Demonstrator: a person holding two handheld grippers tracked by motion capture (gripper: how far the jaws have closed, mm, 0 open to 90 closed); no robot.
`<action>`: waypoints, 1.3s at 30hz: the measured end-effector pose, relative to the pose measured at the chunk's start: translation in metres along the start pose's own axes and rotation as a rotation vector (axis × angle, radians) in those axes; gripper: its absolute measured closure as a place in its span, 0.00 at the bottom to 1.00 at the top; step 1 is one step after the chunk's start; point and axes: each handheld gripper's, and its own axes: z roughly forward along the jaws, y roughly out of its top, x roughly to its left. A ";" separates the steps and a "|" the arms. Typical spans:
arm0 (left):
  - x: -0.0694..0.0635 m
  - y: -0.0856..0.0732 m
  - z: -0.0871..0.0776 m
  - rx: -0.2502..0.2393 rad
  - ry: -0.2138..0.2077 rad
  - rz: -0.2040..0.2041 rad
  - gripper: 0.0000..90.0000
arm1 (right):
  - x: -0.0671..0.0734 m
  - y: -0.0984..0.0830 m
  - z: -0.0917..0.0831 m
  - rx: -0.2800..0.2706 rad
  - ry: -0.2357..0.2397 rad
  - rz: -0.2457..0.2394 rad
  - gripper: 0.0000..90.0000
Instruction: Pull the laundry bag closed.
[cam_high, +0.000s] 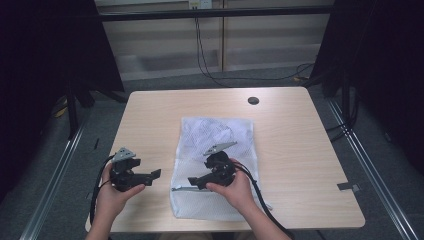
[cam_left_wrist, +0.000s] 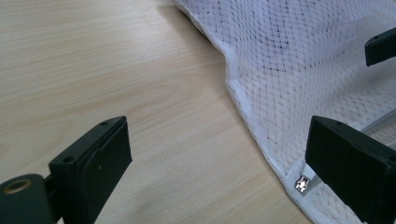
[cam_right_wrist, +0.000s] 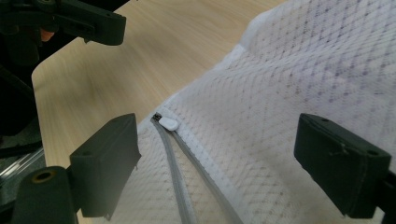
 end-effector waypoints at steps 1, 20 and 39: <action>0.000 0.000 0.000 0.000 0.000 0.001 0.07 | 0.000 0.000 0.001 -0.001 0.004 0.000 0.16; 0.001 0.000 -0.001 -0.004 0.002 -0.002 0.08 | 0.011 0.001 0.028 0.036 0.067 0.031 0.29; -0.001 -0.001 0.003 0.009 -0.001 0.004 0.08 | 0.011 -0.005 0.041 0.082 0.104 0.130 0.48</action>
